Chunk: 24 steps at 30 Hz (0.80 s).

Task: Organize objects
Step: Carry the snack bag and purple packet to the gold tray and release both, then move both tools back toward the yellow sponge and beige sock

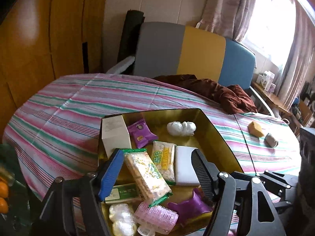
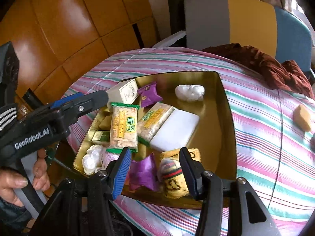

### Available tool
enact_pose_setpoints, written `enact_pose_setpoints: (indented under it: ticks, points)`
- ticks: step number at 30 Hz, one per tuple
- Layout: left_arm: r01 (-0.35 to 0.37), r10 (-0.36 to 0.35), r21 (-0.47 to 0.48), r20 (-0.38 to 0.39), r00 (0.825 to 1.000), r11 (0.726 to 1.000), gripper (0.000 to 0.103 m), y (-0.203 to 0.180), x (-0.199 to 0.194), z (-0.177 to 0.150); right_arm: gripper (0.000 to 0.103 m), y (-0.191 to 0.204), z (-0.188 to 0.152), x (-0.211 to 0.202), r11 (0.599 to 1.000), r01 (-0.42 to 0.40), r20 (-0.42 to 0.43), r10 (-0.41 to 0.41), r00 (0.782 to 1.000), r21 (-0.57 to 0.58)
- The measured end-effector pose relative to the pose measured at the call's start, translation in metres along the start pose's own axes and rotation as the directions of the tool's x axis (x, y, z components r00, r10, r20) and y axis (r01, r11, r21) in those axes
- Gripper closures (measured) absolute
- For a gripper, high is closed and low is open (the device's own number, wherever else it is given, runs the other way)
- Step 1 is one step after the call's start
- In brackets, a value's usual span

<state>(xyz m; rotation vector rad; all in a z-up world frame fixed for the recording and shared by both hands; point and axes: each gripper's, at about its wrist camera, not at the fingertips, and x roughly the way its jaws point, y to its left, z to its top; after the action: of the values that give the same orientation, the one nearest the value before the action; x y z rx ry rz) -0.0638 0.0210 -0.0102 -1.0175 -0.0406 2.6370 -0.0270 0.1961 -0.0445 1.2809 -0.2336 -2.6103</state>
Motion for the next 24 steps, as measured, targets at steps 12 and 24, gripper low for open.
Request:
enact_pose_setpoints:
  ticks: [12,24]
  points:
    - [-0.023,0.021,0.082,0.031,0.999,0.996,0.029,-0.019,-0.007,-0.005,0.051,-0.019,0.001,-0.013,0.998,0.048,0.029,-0.05,0.998,0.044]
    - [0.013,-0.017,0.168,0.023,1.0,0.986,0.028,-0.05,-0.006,-0.006,0.051,-0.078,0.0,-0.039,0.974,0.143,0.055,-0.155,0.986,0.174]
